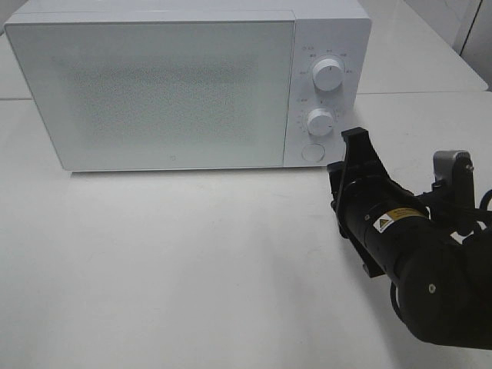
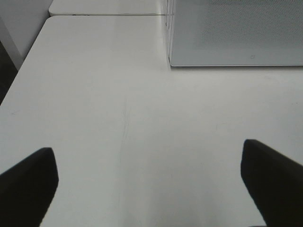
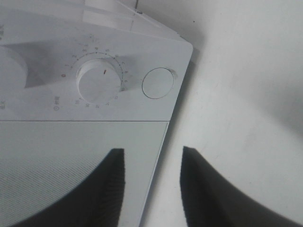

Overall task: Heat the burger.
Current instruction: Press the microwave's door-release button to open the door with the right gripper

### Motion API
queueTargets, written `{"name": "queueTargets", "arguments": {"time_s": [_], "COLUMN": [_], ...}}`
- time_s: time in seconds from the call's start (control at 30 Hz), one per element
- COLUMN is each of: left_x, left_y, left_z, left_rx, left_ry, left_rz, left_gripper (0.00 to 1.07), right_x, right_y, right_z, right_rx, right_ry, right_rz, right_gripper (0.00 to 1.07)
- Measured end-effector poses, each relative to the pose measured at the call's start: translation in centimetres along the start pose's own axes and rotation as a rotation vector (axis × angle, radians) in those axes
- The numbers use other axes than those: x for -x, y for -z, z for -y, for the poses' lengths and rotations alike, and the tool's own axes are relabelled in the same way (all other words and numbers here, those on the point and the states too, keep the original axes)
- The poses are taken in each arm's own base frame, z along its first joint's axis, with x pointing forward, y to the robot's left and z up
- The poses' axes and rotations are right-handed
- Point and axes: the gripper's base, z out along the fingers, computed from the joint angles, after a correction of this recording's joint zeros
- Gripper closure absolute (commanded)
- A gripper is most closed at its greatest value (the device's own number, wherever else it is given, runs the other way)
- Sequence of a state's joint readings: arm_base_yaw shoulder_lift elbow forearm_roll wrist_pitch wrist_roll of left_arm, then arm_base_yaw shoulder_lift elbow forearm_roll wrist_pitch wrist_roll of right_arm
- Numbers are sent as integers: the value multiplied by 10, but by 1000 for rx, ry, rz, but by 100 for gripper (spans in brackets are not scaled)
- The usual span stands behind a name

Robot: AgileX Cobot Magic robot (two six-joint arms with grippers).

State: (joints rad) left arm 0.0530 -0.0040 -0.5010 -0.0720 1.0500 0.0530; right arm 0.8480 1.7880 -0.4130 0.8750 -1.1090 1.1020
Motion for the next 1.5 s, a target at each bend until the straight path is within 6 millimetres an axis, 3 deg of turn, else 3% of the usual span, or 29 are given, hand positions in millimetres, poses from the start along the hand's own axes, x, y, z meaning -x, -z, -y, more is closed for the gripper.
{"name": "queueTargets", "arguments": {"time_s": [0.2,0.33,0.7,1.2,1.5], "left_x": [0,0,0,0,0], "left_y": [0,0,0,0,0], "left_z": [0,0,0,0,0], "left_rx": [0,0,0,0,0], "left_ry": [0,0,0,0,0], "left_rz": [0,0,0,0,0], "left_gripper": [7,7,7,7,7], "right_x": [0,0,-7,0,6], "right_y": [0,0,-11,-69,-92], "right_z": [0,0,3,-1,1], "right_rx": [-1,-2,-39,-26,-40], "right_ry": [-157,-255,-289,-269,-265], "right_rz": [0,1,1,11,17], "right_gripper": [90,107,107,107,107]}}
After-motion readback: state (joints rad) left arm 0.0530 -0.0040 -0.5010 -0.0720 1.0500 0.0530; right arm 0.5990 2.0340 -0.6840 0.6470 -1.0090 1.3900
